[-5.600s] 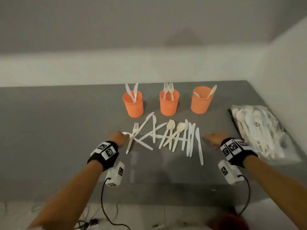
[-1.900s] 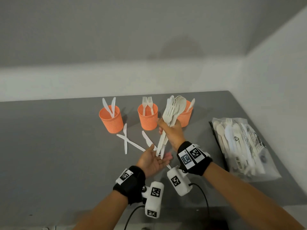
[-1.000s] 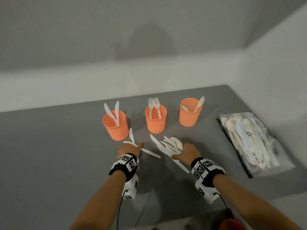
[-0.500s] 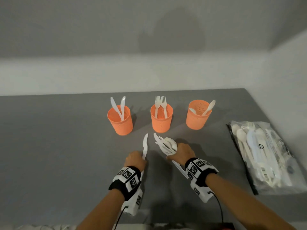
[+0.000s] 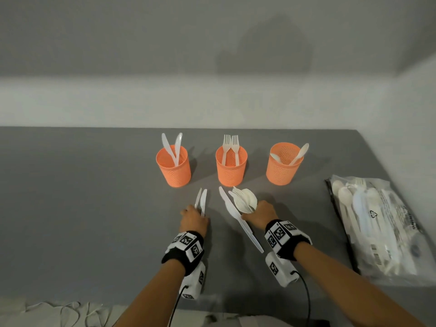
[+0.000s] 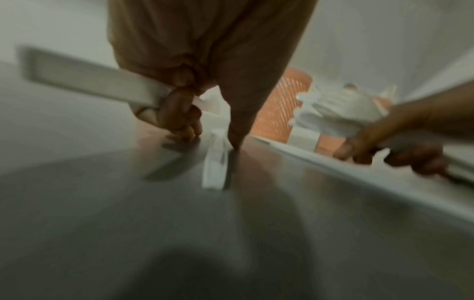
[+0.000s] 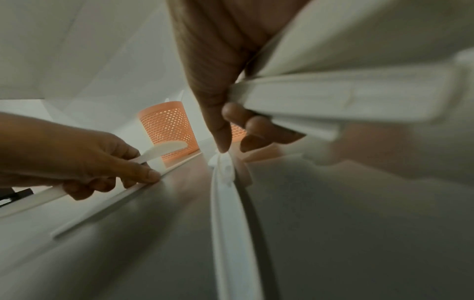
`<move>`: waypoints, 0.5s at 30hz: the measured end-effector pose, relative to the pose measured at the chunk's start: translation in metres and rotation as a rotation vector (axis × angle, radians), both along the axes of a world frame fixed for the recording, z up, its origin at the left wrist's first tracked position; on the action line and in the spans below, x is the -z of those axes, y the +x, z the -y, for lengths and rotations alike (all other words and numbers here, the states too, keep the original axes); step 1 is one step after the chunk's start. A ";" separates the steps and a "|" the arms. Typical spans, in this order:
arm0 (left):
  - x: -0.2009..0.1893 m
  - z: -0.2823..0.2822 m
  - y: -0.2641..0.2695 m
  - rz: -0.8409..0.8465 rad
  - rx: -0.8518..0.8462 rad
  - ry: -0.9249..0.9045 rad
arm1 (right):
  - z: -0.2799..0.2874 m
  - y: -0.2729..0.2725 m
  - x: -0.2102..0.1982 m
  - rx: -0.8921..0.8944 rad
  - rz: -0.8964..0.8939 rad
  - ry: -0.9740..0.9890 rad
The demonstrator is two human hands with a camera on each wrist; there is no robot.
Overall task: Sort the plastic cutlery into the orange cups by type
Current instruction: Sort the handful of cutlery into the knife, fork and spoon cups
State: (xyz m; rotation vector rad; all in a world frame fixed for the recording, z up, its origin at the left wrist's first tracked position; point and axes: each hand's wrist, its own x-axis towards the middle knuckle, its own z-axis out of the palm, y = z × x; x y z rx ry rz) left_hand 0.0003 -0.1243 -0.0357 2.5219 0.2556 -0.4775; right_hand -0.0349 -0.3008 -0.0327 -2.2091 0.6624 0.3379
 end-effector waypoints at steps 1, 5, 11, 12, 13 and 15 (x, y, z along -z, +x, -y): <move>0.001 0.003 -0.001 -0.005 -0.004 0.041 | 0.001 0.000 0.001 -0.002 -0.001 0.007; -0.004 0.003 -0.001 -0.019 0.023 0.177 | 0.006 0.000 0.000 0.011 0.001 0.072; -0.009 0.026 -0.027 -0.019 -0.011 -0.178 | 0.011 -0.002 0.002 0.076 -0.032 0.157; -0.007 0.032 -0.029 -0.042 -0.021 -0.228 | 0.010 -0.001 0.002 0.059 -0.032 0.151; -0.005 0.039 -0.030 -0.057 -0.023 -0.256 | 0.008 -0.001 0.002 0.029 -0.034 0.133; -0.002 0.049 -0.033 -0.065 -0.013 -0.262 | 0.004 -0.001 0.003 -0.049 -0.036 0.071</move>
